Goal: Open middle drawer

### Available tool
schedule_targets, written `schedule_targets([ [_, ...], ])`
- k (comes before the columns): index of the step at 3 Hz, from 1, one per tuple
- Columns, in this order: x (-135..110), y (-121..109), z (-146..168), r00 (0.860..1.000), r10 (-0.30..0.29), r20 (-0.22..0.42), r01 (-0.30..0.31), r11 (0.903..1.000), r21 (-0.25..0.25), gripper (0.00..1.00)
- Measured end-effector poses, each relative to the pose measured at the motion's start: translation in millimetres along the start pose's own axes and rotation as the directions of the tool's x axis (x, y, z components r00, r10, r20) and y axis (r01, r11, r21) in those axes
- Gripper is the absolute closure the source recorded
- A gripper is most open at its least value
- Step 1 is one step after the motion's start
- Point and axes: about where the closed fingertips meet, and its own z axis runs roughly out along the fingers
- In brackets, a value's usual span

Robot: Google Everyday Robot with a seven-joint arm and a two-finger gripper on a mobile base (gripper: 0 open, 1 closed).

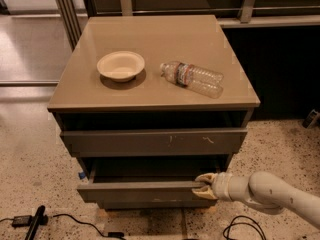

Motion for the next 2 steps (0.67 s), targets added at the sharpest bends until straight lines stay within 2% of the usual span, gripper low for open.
schedule_targets([
  [2, 0.0, 0.0, 0.0, 1.000, 0.000, 0.000, 0.000, 1.0000, 0.000, 0.13],
])
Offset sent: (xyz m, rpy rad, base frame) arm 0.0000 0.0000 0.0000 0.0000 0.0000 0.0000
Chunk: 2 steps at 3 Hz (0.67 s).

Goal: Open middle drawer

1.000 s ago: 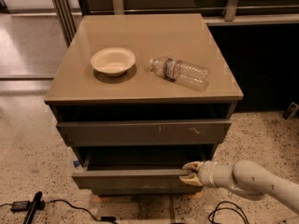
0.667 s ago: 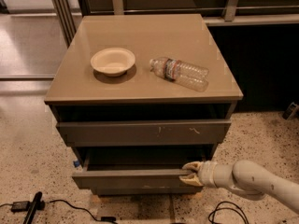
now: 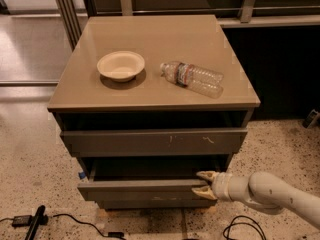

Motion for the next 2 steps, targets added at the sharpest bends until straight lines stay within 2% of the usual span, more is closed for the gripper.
schedule_targets([
  [1, 0.0, 0.0, 0.0, 1.000, 0.000, 0.000, 0.000, 1.0000, 0.000, 0.12],
  [2, 0.0, 0.0, 0.1, 1.000, 0.000, 0.000, 0.000, 1.0000, 0.000, 0.36],
])
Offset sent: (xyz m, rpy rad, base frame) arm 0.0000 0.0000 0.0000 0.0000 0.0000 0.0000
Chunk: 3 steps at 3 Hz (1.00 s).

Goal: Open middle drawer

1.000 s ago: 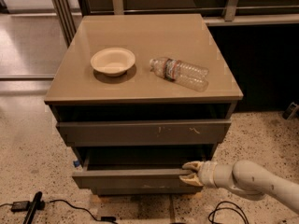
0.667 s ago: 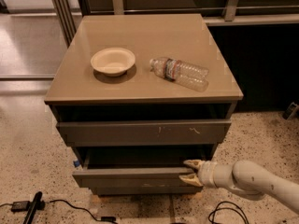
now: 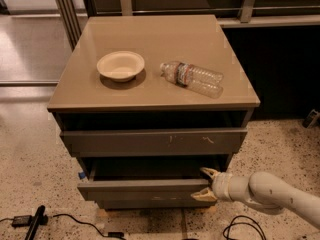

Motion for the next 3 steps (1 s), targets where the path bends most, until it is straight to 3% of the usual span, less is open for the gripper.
schedule_targets([
  [2, -1.3, 31.0, -21.1, 0.998, -0.055, 0.005, 0.055, 0.9984, -0.012, 0.82],
  [3, 1.2, 39.7, -35.6, 0.998, -0.058, 0.013, 0.058, 0.9983, -0.006, 1.00],
])
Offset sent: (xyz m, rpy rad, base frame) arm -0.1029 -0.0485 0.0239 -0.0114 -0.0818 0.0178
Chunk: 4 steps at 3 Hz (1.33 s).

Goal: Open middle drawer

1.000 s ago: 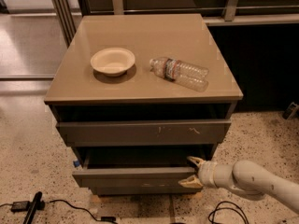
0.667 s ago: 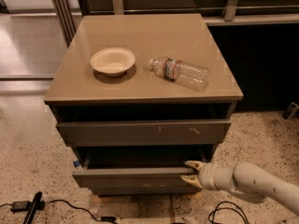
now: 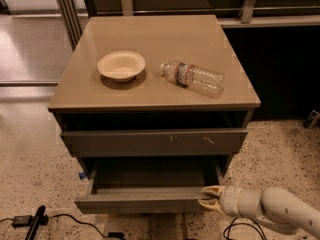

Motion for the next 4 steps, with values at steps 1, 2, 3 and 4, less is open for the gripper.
schedule_targets([
  [1, -0.2, -0.1, -0.1, 1.000, 0.000, 0.000, 0.000, 1.0000, 0.000, 1.00],
  [2, -0.2, 0.0, -0.1, 1.000, 0.000, 0.000, 0.000, 1.0000, 0.000, 0.81],
  [3, -0.2, 0.0, -0.1, 1.000, 0.000, 0.000, 0.000, 1.0000, 0.000, 0.58],
  [4, -0.2, 0.0, -0.1, 1.000, 0.000, 0.000, 0.000, 1.0000, 0.000, 0.35],
])
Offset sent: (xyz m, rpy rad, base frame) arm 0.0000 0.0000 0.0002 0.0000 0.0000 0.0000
